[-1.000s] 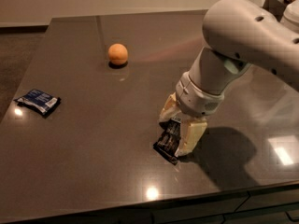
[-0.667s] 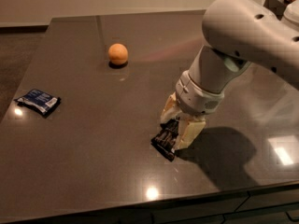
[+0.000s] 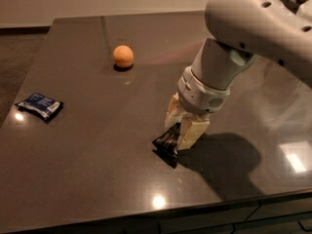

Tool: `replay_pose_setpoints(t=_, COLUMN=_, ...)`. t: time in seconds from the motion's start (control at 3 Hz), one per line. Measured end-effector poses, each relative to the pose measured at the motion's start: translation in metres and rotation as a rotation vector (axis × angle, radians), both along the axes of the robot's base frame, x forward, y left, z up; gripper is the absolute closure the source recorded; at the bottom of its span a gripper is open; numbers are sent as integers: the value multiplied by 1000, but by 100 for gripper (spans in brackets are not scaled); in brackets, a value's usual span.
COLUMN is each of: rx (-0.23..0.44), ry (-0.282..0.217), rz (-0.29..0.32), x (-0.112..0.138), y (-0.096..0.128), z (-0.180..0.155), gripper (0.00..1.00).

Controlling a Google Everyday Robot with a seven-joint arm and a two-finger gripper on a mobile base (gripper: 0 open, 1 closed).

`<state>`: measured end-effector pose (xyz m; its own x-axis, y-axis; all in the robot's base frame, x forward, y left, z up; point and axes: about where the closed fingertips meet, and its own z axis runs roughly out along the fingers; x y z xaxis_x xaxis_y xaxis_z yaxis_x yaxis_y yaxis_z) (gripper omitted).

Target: Move rxbar chocolate near rxbar blueberry

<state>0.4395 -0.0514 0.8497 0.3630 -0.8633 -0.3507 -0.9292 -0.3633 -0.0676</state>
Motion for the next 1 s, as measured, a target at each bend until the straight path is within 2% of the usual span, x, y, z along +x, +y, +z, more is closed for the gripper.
replay_pose_setpoints(t=0.33, rx=9, ry=0, rz=2, x=-2, y=12, z=12, gripper=100)
replay_pose_setpoints(t=0.67, rx=41, ry=1, rz=3, x=-6, y=43, z=25, gripper=100)
replay_pose_setpoints(t=1.0, rx=82, ry=8, rz=14, x=-16, y=89, z=32, gripper=100)
